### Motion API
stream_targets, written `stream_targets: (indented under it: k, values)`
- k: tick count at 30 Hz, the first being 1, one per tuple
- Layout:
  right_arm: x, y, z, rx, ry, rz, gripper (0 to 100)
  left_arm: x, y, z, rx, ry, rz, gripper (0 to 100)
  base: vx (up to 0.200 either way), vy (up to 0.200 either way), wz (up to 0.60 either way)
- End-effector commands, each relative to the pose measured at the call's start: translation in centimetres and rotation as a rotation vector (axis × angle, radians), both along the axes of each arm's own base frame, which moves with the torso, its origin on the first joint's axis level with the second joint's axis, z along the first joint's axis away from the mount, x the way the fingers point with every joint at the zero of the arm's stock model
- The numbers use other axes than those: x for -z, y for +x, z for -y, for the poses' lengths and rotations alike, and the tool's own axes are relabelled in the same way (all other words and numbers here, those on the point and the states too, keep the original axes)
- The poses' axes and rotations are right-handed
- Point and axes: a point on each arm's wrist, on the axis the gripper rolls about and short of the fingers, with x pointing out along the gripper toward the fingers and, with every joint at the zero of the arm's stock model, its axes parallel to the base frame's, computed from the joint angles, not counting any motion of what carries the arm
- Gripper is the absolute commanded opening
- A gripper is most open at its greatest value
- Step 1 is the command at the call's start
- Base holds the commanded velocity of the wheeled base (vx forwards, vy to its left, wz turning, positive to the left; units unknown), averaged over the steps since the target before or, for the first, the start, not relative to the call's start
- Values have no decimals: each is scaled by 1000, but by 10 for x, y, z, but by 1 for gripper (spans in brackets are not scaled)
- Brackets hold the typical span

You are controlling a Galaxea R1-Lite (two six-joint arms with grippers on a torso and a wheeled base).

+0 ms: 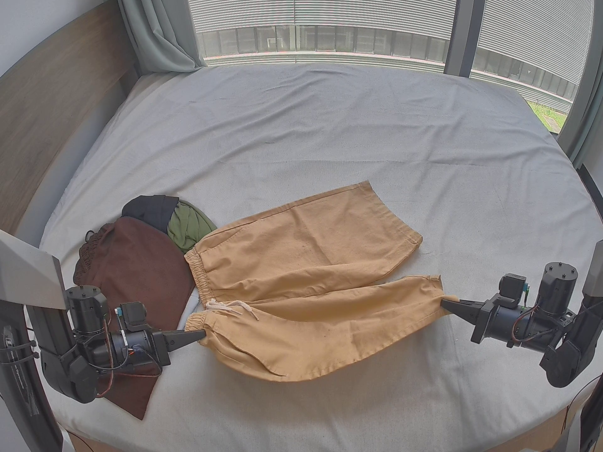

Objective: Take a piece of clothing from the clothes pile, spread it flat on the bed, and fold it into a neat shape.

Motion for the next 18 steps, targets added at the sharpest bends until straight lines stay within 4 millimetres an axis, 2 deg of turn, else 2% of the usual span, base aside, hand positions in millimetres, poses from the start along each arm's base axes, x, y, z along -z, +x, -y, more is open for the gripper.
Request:
stream_targets:
  k: [1,10,14,18]
  values:
    - [-4,4,-1,1,8,25,0,-1,2,-1,-4,-2,10,0,0,0,0]
    - [-19,21,-4,50,61,83,0,-4,9,-5,-26,-17,16,0,0,0,0]
    - [-22,22,-7,58,70,88,0,-4,8,-5,-31,-23,11,0,0,0,0]
    - [-27,29,-9,59,79,121,0,-11,8,-5,-38,-37,18,0,0,0,0]
